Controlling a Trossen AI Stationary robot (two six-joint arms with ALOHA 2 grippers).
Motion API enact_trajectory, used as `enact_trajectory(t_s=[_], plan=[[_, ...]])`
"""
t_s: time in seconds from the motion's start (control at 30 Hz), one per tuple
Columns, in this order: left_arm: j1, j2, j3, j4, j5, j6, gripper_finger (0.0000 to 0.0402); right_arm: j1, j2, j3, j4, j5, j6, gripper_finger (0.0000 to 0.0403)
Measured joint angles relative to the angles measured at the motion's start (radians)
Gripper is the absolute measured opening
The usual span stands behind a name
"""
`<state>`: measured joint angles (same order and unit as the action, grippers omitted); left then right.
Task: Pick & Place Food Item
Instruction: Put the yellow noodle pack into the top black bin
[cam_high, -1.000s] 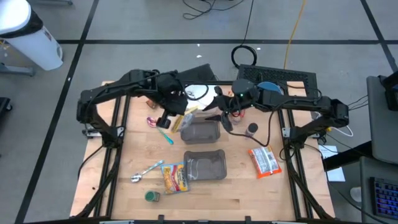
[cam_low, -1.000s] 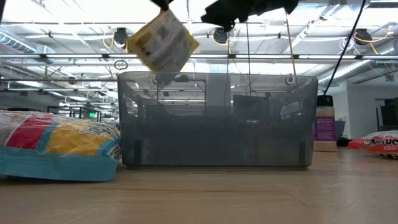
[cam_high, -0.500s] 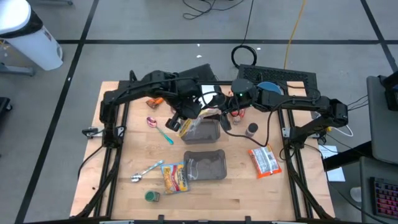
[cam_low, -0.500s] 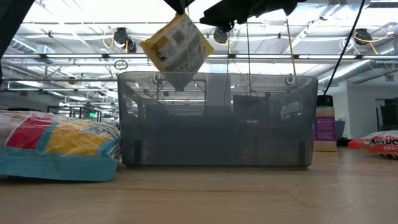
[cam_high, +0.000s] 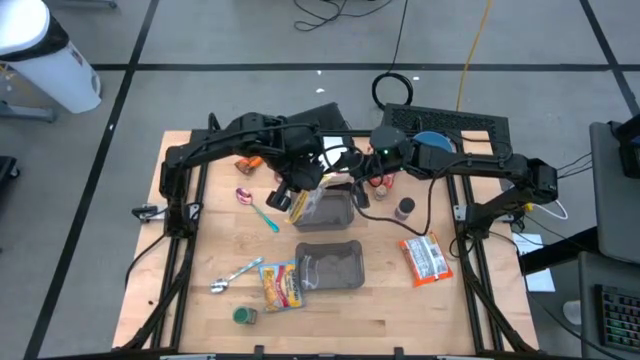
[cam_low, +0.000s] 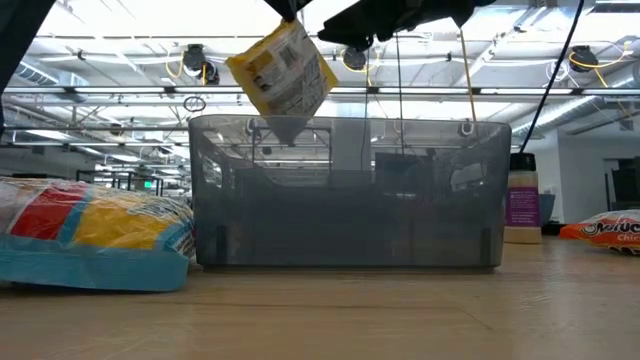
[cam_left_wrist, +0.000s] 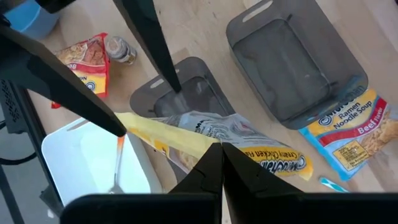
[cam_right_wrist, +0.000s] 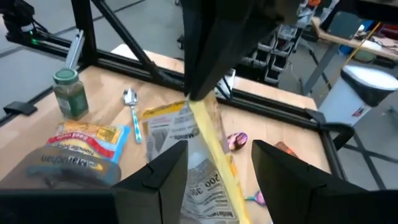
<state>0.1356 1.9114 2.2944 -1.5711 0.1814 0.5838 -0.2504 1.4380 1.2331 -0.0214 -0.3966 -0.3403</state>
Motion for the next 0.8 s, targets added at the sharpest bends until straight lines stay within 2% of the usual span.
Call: enact_trajectory(t_s=[0.4, 0.6, 0.8], plan=[[0.021, -0.040, 0.000, 0.001, 0.004, 0.016, 0.0003, -0.006, 0.001, 0.000, -0.066, -0.001, 0.020, 0.0171], [0.030, -0.063, 0.001, 0.055, 0.083, -0.004, 0.0002, -0.005, 0.007, 0.000, 0.037, 0.001, -0.003, 0.0171], [-0.003, -0.060, 0.001, 0.070, 0.084, 0.010, 0.0002, -0.008, 0.024, -0.001, 0.073, 0.000, -0.005, 0.0171]])
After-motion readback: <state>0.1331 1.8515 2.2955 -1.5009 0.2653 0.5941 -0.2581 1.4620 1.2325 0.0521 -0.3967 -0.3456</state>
